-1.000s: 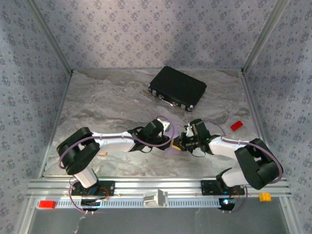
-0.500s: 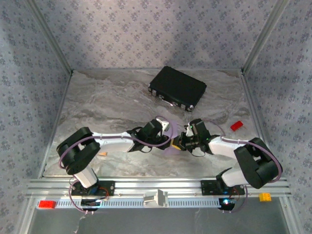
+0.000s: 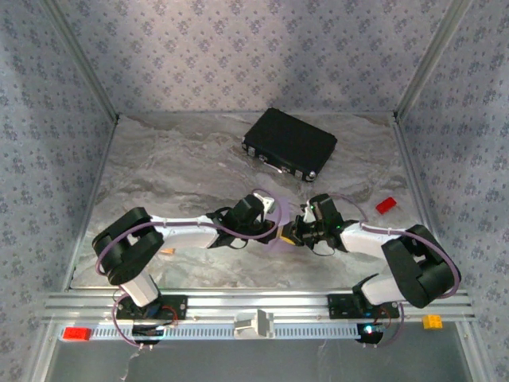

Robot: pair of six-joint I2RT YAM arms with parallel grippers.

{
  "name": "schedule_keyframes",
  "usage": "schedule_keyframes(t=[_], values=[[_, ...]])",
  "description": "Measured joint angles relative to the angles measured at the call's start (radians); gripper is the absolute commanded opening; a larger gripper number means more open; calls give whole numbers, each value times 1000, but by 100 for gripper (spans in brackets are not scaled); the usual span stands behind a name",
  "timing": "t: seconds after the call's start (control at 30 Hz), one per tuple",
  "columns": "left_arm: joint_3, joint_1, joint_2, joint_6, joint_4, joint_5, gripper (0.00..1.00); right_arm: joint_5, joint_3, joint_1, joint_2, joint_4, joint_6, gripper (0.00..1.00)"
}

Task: Fold a paper plane with a square sheet of paper (pick it up from the middle)
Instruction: Fold the triangle a second time at the center of the table.

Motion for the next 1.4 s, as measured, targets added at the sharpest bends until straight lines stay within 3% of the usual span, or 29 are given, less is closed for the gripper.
schedule_keyframes(t=[0.73,1.4], values=[[15,49,44,24,-8,27,1,150,87,3,30,-268,-151,10],[69,101,146,39,-8,90,1,165,119,-8,31,-346,-238,12]])
